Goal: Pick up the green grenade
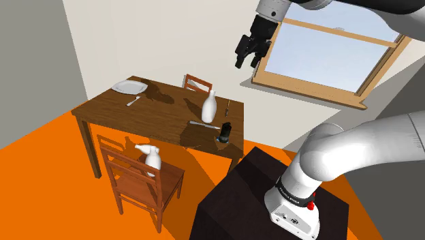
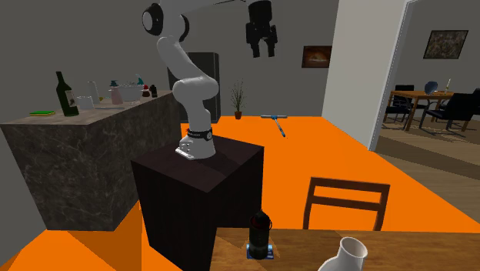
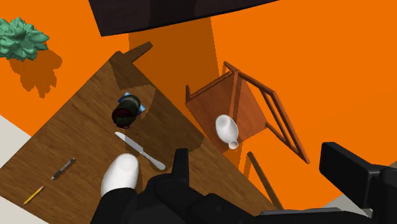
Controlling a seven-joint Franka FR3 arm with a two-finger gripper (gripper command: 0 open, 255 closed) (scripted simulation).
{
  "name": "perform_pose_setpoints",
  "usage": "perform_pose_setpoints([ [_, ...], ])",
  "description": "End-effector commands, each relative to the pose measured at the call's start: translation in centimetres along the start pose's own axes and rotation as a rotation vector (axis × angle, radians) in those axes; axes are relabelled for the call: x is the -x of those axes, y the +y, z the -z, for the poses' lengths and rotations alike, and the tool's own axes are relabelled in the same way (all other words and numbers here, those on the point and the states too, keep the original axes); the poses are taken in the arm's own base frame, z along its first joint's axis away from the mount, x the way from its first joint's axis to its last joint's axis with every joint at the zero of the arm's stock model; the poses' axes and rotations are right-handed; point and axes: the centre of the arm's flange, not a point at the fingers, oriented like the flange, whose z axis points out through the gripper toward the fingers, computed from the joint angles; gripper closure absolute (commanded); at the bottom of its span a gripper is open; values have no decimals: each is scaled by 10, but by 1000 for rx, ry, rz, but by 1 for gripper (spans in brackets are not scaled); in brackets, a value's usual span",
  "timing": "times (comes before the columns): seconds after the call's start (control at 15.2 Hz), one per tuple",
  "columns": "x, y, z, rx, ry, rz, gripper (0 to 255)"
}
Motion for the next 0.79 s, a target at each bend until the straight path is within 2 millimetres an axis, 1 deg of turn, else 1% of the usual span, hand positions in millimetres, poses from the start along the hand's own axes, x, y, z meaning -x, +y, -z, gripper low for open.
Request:
perform_pose_setpoints([
  [0.0,0,0,0,0,0,0,0],
  [0.73,-16,73,-125,-4,6,44,0],
])
